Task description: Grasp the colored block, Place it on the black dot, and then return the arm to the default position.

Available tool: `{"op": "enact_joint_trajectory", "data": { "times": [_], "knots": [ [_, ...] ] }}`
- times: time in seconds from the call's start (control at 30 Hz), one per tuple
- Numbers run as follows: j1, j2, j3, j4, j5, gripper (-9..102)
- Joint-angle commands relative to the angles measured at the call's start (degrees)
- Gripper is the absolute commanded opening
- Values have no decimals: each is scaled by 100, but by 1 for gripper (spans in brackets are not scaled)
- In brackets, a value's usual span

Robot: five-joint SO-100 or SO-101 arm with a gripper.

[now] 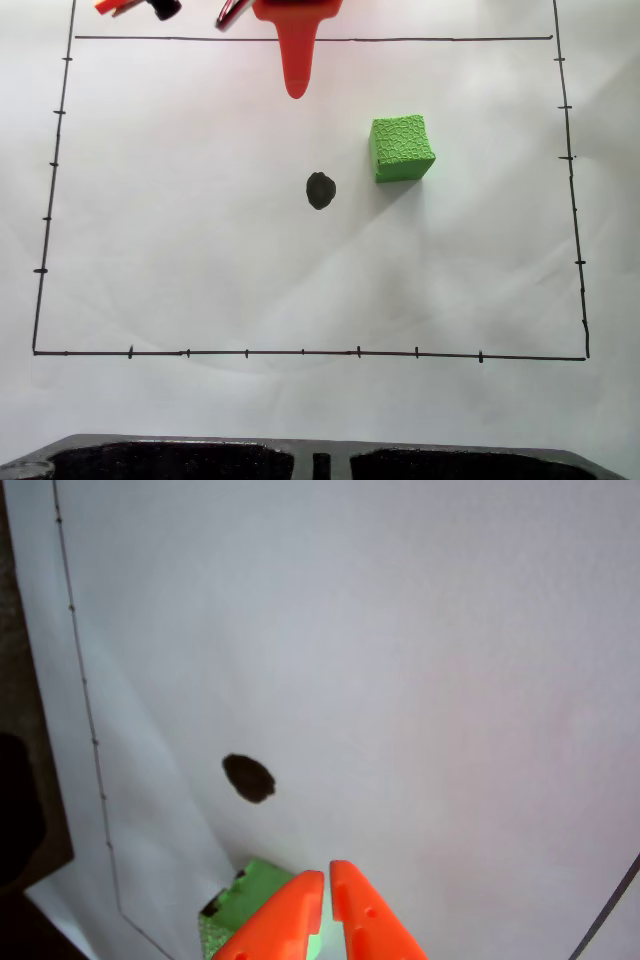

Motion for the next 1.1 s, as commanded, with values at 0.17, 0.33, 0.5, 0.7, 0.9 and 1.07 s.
{"op": "enact_joint_trajectory", "data": {
  "times": [0.17,0.33,0.5,0.7,0.9,1.07],
  "knots": [
    [-44,79,-26,-79,-18,0],
    [-44,79,-26,-79,-18,0],
    [-44,79,-26,-79,-35,0],
    [35,88,-26,-70,18,0],
    [26,-158,-97,-114,141,0],
    [-176,-923,-466,-299,79,0]
  ]
}}
